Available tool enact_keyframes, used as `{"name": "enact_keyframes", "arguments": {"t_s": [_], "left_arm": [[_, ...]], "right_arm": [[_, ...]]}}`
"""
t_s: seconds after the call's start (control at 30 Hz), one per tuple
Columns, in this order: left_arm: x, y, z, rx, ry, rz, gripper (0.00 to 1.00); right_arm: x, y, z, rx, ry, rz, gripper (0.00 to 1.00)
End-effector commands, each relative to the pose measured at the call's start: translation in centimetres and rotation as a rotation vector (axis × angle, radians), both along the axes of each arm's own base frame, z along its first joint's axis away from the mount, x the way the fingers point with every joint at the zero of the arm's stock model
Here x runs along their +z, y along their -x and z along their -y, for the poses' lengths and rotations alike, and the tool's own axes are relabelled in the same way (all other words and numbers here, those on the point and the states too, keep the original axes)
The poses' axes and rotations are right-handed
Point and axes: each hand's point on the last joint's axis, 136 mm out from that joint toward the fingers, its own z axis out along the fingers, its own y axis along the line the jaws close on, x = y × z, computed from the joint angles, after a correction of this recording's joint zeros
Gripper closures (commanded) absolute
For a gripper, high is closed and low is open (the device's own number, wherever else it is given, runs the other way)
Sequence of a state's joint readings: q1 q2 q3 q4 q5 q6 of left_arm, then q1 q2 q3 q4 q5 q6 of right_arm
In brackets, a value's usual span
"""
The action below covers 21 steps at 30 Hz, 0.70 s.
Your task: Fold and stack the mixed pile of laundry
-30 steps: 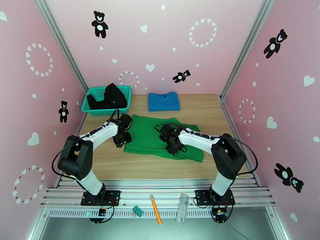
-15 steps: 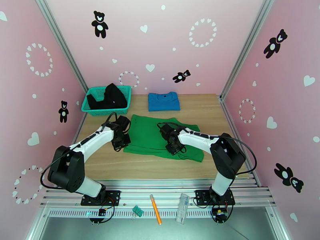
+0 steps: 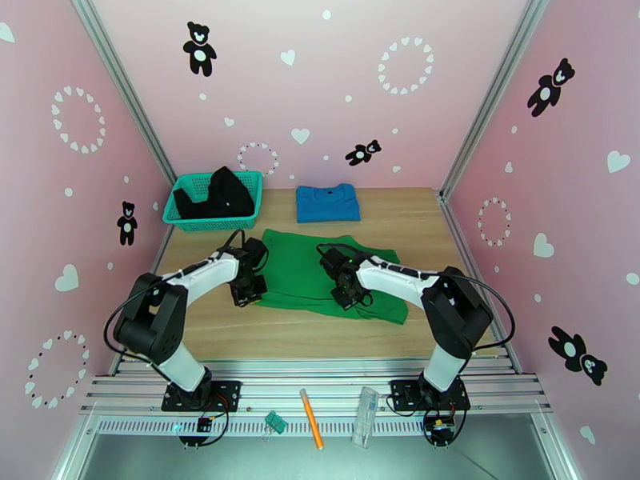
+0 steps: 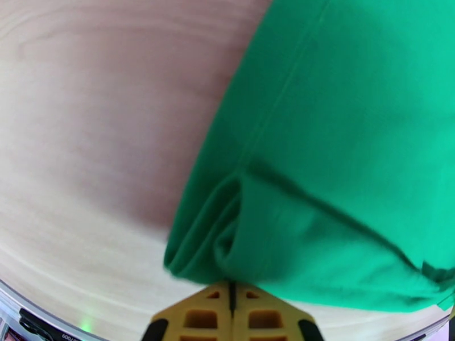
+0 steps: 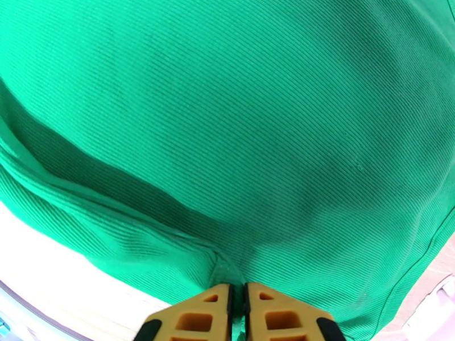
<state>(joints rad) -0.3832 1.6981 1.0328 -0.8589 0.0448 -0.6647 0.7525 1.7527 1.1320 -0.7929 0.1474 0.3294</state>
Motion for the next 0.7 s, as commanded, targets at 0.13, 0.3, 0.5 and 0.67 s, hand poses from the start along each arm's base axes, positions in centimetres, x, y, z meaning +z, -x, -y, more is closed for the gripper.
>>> {"name": "enact_keyframes", "arguments": {"t_s": [0.13,0.3,0.5,0.67], "left_arm": [[-0.1,-3.8,1.3,-0.029,0.001,0.057,1.00],[0.6,-5.0,1.4,-0.039,-0.011,0.071,1.00],[-0.6,-5.7,1.0,-0.026,-0.028,0.057,1.00],[-0.9,-6.8,-2.2,-0.003,-0.183,0.070,1.00]], "right_arm": [[0.2,0.6,0.8,-0.023,0.004,0.002,0.88],[-0.2,0.8,1.0,-0.034,0.007,0.000,0.88],[-0.1,0.4,1.5,-0.060,0.039,0.018,0.78],[1.8,-1.8,2.2,-0.102,0.092,0.110,0.52]]}}
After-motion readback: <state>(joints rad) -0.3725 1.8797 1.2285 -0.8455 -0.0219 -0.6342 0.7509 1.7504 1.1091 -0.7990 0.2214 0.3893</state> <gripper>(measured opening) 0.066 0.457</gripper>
